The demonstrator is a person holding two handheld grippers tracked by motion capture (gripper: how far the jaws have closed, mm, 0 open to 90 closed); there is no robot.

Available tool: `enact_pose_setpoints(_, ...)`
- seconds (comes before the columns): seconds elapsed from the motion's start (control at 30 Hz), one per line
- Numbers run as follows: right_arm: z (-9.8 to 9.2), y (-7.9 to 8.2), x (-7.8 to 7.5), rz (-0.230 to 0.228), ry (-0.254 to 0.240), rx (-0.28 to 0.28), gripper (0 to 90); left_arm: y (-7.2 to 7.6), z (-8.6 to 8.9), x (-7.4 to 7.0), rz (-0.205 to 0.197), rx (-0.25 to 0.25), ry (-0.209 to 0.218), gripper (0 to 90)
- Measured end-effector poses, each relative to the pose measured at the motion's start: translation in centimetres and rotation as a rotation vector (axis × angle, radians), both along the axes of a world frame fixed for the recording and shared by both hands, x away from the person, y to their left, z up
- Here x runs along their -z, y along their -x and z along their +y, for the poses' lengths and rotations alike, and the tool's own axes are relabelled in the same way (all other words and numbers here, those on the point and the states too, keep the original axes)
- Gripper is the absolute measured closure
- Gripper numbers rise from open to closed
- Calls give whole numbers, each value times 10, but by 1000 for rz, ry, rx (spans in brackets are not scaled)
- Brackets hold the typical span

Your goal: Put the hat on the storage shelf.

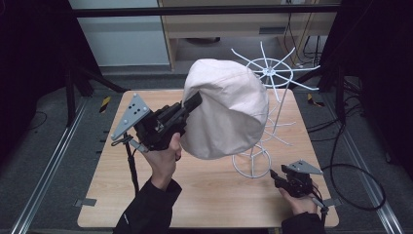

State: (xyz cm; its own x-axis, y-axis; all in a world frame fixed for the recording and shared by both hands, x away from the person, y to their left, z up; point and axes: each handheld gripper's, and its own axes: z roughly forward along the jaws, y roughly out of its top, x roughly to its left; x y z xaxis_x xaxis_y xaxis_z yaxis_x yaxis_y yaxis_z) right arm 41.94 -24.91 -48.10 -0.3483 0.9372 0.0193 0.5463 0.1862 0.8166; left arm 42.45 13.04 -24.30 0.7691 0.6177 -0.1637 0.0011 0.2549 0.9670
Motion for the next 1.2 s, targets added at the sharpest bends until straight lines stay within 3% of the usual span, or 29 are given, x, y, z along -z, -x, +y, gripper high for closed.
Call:
enact_pose_setpoints(0.37, 0, 0, 0, 2, 1, 0, 505, -2, 3, 11, 16, -16, -44, 872)
enact_pose_setpoints(0.6, 0, 0, 1, 7, -1, 2, 503, -5, 0, 22, 33, -24, -93, 869)
enact_pose_setpoints(1.2, 1, 0, 1, 9, 2, 1, 500, -15, -9, 37, 83, -26, -155, 862)
